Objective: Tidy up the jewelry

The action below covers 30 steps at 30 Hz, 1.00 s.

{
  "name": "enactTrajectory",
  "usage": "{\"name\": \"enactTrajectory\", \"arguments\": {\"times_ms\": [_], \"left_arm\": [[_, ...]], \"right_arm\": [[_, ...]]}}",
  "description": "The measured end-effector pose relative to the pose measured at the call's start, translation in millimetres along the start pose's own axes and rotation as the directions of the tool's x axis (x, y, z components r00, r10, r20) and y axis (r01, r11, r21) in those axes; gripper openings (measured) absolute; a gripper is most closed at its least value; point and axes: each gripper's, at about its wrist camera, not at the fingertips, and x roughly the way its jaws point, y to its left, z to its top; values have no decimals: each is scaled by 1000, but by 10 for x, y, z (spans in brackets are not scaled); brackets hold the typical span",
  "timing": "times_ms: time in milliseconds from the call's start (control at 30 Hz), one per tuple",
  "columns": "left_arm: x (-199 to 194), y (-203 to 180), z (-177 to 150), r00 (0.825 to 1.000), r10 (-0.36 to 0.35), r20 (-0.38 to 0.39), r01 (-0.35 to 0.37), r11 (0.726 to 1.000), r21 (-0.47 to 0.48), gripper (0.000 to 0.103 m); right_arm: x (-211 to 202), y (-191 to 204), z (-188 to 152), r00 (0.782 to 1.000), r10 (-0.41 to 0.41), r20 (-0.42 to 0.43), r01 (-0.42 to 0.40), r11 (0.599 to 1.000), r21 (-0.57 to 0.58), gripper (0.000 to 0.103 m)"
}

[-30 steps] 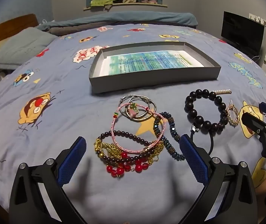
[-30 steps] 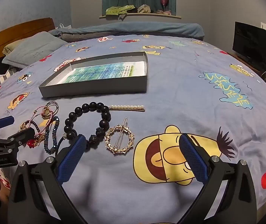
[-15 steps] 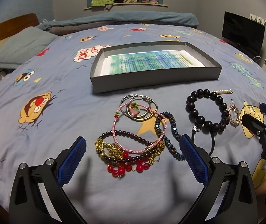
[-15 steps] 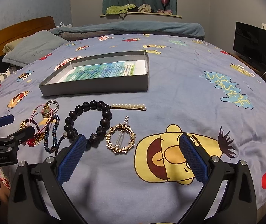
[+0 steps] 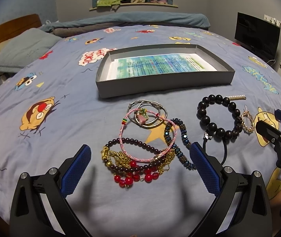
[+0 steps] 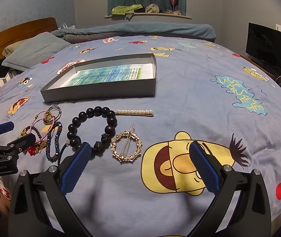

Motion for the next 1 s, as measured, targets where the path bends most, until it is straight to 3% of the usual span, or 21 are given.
{"name": "enactTrajectory", "arguments": {"times_ms": [1000], "left_arm": [[-5,-9,2,1000,2,-3,-2,1000,4,99]], "right_arm": [[3,13,-2,1000,-5,-1,5,1000,-1,98]]}}
